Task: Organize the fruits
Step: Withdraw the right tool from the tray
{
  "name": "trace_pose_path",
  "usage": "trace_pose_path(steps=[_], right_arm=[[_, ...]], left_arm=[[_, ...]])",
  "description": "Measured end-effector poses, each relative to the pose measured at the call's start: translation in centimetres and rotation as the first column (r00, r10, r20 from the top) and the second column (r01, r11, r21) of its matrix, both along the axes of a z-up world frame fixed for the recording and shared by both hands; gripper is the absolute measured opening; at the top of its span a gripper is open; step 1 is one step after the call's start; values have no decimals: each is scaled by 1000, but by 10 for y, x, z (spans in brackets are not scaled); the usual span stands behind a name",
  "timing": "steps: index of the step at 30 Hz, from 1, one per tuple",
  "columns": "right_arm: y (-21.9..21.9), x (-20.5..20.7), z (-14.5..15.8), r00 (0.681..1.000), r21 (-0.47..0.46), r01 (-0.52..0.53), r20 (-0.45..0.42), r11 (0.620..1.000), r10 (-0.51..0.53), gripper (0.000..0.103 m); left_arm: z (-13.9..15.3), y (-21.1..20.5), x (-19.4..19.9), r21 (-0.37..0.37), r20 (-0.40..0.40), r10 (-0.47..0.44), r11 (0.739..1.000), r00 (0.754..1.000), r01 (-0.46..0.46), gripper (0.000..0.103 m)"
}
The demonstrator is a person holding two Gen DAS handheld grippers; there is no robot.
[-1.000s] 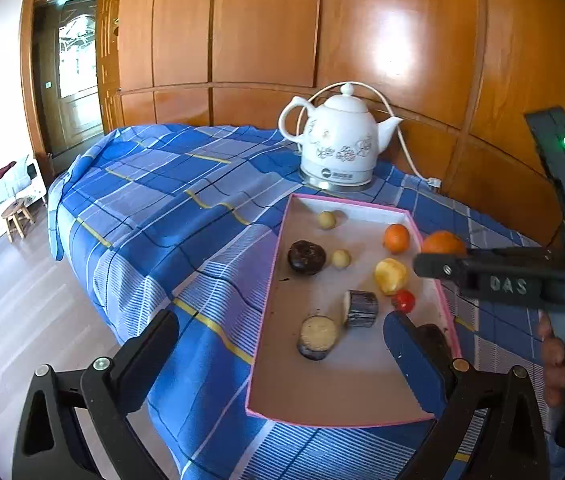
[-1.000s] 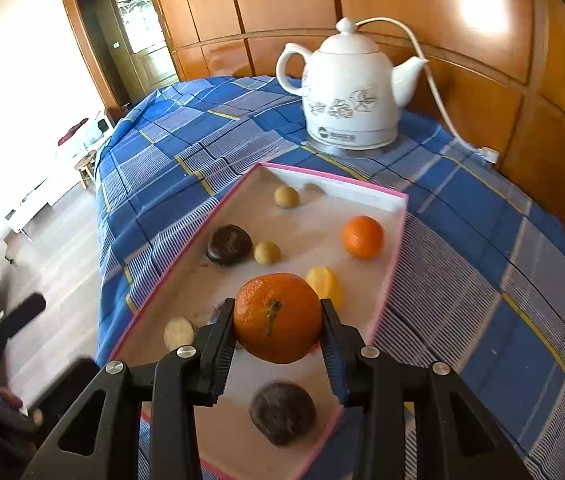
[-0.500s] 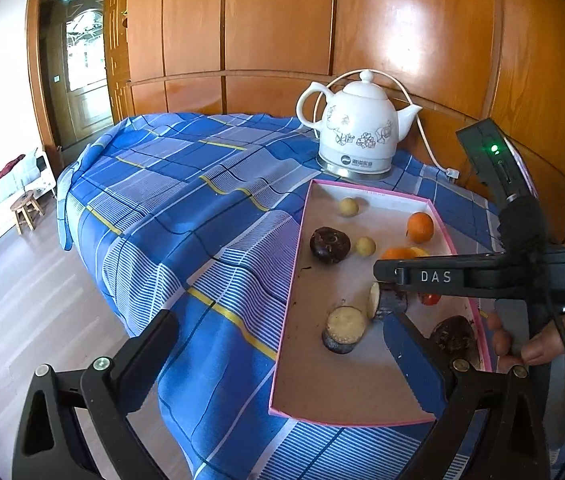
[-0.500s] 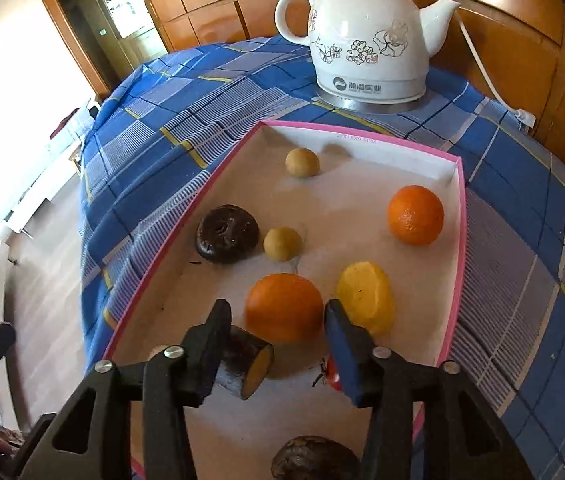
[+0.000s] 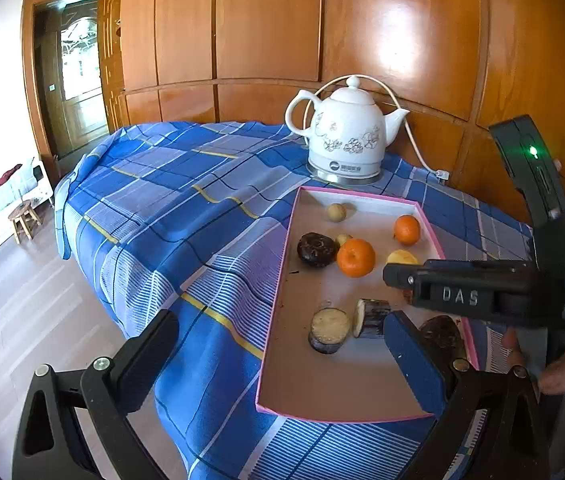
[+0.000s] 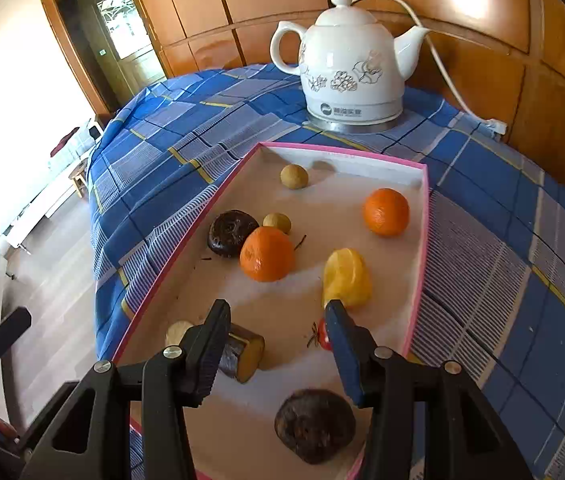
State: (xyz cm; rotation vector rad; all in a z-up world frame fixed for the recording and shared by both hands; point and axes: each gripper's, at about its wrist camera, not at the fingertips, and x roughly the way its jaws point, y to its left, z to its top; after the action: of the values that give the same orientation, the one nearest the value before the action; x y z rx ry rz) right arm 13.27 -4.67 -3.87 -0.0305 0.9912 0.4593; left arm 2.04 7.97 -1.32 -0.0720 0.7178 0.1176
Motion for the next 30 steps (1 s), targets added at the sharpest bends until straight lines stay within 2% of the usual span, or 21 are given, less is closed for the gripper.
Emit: trace_pose_path(steps=[10,17,21,24,30], right_arm=[[-23,-34,17,991,-9,86,102,996,-85,51],[-44,-65,31,965,-14,190,187,982,-184,52],[-57,-85,32,942,-21,267,218,963,-256,62],[-65,-99,30,930,-15,305,219,952,-294,63],[-77,-116,24,910,-41,360,233,932,-342,63]], left_arm=[[5,-12,-8,1,14,-33,999,999,33,103],[9,-24,-16,-15,34,-71,997,997,72,103],[11,-31,-22,-27,49,-93,995,994,95,103],[11,-34,-24,-39,50,-96,994,994,98,103],[14,-45,-32,-6,70,-109,994,992,110,103]])
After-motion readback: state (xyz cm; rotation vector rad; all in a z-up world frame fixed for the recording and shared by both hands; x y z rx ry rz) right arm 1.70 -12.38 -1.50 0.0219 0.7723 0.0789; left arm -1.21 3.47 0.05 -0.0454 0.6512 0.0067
